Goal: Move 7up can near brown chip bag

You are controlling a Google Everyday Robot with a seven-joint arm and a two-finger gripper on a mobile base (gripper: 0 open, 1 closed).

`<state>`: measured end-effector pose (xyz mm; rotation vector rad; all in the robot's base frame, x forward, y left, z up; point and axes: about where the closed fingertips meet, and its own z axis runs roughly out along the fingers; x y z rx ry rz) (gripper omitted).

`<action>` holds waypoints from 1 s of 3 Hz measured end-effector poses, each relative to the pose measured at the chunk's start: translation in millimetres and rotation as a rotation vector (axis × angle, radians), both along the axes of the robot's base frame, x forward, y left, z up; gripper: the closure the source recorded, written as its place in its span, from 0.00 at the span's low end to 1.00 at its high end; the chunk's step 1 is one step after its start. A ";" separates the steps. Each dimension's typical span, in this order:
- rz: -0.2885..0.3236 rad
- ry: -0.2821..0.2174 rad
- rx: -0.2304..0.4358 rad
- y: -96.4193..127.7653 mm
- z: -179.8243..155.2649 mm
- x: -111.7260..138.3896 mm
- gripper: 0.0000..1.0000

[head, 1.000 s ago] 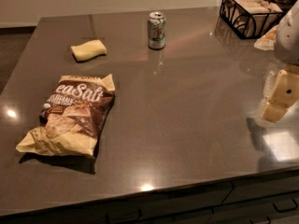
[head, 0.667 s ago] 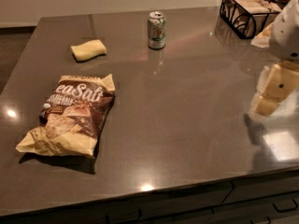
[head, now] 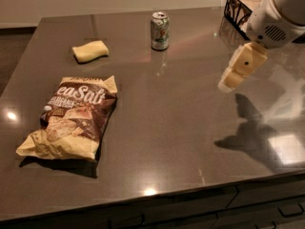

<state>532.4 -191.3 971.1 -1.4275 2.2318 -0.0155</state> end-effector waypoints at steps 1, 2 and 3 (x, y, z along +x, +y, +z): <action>-0.084 -0.051 0.084 12.0 -3.6 45.4 0.00; -0.150 -0.096 0.152 26.1 -6.4 88.5 0.00; -0.199 -0.126 0.214 39.9 -10.1 121.1 0.00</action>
Offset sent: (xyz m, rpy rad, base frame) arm 0.1408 0.0395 -0.0094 0.2335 -0.1489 -0.2330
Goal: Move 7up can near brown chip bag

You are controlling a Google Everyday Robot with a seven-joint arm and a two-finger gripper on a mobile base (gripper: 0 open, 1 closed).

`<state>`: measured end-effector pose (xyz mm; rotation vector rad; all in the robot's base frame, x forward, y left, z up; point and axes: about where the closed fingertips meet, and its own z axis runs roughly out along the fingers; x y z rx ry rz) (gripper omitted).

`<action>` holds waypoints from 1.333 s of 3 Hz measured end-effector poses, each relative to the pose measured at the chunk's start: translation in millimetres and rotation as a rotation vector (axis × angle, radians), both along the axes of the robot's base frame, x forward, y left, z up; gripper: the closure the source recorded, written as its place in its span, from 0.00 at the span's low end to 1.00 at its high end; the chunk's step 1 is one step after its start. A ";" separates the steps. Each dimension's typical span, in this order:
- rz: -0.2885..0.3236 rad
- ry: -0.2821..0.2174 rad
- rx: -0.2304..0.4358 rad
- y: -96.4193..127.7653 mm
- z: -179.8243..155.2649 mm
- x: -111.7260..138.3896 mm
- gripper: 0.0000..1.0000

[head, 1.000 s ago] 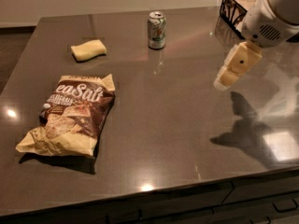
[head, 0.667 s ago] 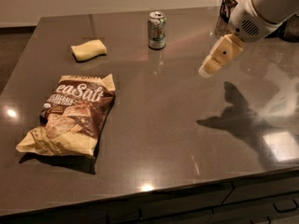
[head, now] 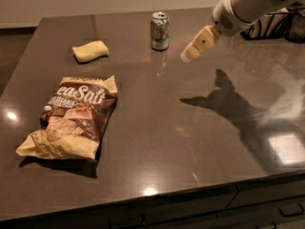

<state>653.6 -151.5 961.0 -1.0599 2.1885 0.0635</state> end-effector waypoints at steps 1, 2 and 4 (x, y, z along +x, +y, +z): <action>-0.037 -0.020 0.055 11.9 -2.7 30.1 0.00; -0.050 -0.058 0.106 27.2 -2.8 53.9 0.00; -0.062 -0.123 0.161 61.9 -8.1 111.1 0.00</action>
Offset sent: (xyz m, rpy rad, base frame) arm 0.0898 0.0465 0.0055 0.1881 -0.1397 -0.0738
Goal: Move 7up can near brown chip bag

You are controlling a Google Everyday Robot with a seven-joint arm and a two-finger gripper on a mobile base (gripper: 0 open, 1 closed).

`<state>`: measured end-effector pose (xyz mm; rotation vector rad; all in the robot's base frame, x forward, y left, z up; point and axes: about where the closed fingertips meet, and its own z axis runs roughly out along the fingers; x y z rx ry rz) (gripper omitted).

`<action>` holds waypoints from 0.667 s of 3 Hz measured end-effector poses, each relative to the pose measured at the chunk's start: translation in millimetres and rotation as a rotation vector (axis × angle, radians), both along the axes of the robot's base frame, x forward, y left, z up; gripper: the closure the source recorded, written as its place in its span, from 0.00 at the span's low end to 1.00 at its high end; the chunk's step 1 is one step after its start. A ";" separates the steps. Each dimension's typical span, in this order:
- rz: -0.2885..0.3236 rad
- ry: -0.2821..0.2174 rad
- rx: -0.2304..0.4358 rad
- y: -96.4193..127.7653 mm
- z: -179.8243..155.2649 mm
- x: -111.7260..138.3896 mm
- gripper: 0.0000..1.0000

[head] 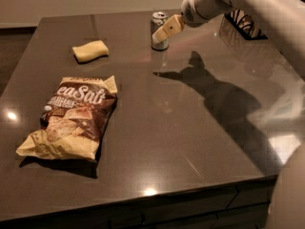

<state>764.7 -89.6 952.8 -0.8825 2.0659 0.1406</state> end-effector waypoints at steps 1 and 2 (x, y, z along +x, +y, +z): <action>0.002 -0.028 0.014 17.6 -0.2 25.0 0.00; -0.003 -0.028 0.027 28.6 -7.1 44.8 0.00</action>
Offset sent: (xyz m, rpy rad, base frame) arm 0.0698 0.0374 -0.0093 0.0444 -0.0353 -0.0147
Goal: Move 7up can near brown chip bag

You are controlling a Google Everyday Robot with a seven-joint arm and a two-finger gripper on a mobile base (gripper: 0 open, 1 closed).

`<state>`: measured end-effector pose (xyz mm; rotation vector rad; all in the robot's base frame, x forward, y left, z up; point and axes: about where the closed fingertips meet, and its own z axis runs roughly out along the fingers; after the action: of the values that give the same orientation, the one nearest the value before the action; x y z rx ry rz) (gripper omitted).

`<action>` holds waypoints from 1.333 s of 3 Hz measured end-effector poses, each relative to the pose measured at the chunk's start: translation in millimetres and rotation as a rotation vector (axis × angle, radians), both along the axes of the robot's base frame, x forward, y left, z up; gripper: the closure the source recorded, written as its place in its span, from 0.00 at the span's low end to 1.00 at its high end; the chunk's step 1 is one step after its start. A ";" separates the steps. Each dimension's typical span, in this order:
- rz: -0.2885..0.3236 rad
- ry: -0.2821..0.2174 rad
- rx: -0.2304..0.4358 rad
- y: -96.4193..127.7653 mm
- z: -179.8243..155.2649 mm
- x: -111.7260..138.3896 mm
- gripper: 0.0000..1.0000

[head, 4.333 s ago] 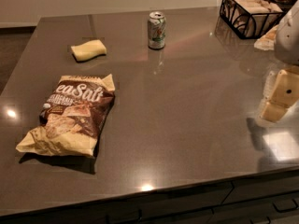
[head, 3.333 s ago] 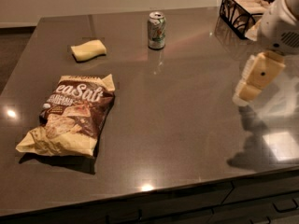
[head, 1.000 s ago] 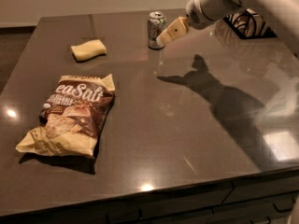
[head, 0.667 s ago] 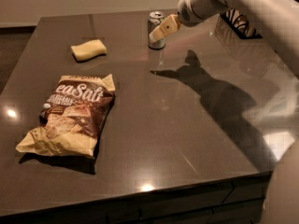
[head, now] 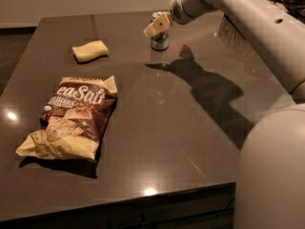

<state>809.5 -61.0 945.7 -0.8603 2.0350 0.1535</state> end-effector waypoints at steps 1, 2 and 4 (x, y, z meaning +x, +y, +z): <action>0.012 0.022 0.022 9.1 -10.9 15.4 0.00; 0.022 0.045 0.051 18.2 -19.6 28.7 0.00; 0.033 0.066 0.071 26.5 -25.2 46.0 0.18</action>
Offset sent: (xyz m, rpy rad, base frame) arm 0.0502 0.0241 -0.0212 0.0923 0.0662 0.0286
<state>855.5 -34.5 920.5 -0.8543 2.0641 0.2743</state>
